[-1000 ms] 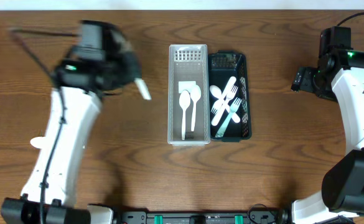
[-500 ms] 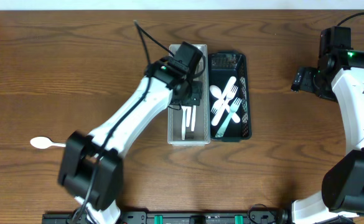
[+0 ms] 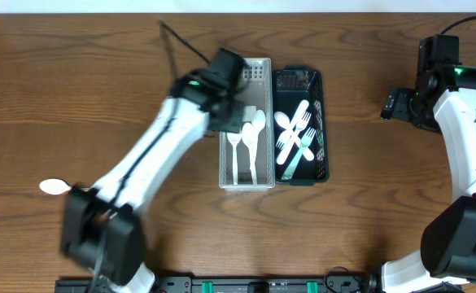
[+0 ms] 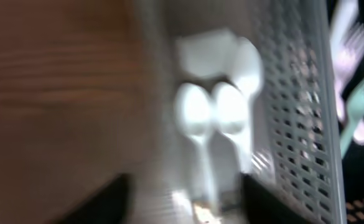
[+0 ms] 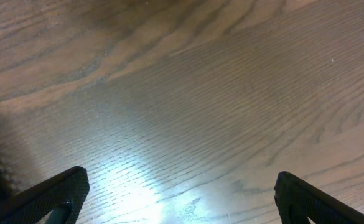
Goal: Pack container
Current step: 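Carry the white spoon into the white basket and release it, then move the left gripper to the last white spoon and grasp it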
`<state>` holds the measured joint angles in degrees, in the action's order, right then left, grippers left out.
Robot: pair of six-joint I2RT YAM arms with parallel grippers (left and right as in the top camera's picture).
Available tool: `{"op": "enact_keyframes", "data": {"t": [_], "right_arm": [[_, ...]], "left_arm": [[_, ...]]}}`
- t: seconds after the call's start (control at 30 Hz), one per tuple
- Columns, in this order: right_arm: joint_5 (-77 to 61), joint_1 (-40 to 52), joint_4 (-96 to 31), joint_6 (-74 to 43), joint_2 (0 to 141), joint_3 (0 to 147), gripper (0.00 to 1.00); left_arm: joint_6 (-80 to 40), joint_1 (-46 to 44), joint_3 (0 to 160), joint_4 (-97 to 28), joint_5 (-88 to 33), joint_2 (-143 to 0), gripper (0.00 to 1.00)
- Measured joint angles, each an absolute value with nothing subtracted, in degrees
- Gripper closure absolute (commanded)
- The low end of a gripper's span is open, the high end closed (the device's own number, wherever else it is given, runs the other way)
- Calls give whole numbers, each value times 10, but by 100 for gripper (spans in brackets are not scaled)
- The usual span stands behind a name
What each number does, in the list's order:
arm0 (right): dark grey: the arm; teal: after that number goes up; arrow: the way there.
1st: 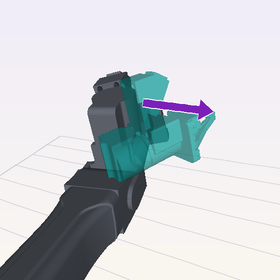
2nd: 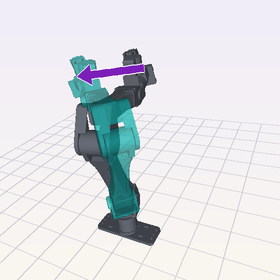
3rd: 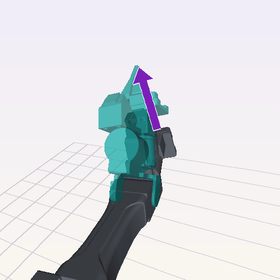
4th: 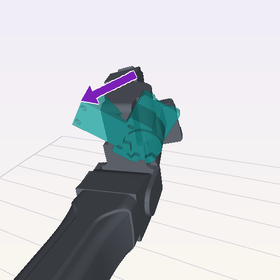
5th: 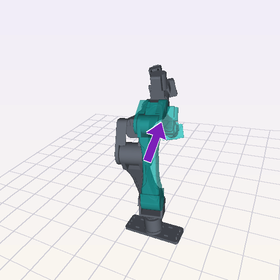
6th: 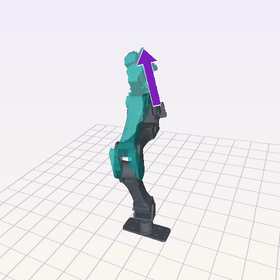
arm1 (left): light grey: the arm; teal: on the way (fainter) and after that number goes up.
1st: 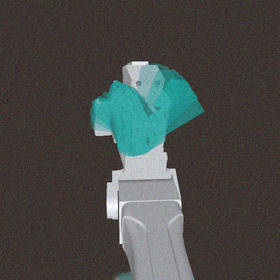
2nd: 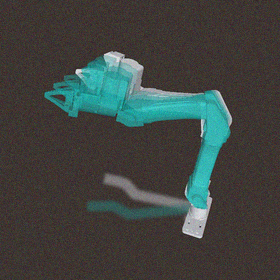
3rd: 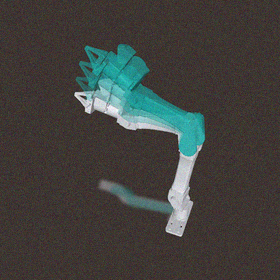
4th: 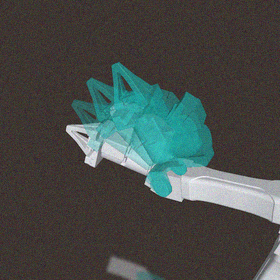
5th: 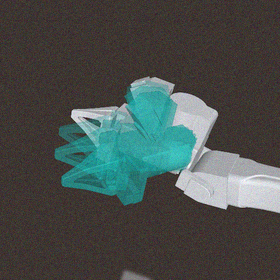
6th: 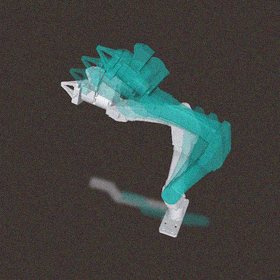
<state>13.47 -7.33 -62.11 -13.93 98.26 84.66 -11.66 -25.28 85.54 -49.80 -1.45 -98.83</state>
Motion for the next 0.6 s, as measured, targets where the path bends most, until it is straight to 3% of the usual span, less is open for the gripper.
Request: {"op": "enact_keyframes", "data": {"t": [0.13, 0.27, 0.43, 0.6], "right_arm": [[135, -73, -620, -139, 983, 847, 1], [135, -73, -618, -139, 983, 847, 1], [135, -73, -616, -139, 983, 847, 1], [135, -73, -616, -139, 983, 847, 2]], "left_arm": [[-153, -166, 860, -548, 44, -890, 20], [-252, -31, 865, -630, 80, -836, 2], [-369, 131, 839, -656, 92, -834, 2], [-410, 241, 755, -617, 56, -852, 2]]}}
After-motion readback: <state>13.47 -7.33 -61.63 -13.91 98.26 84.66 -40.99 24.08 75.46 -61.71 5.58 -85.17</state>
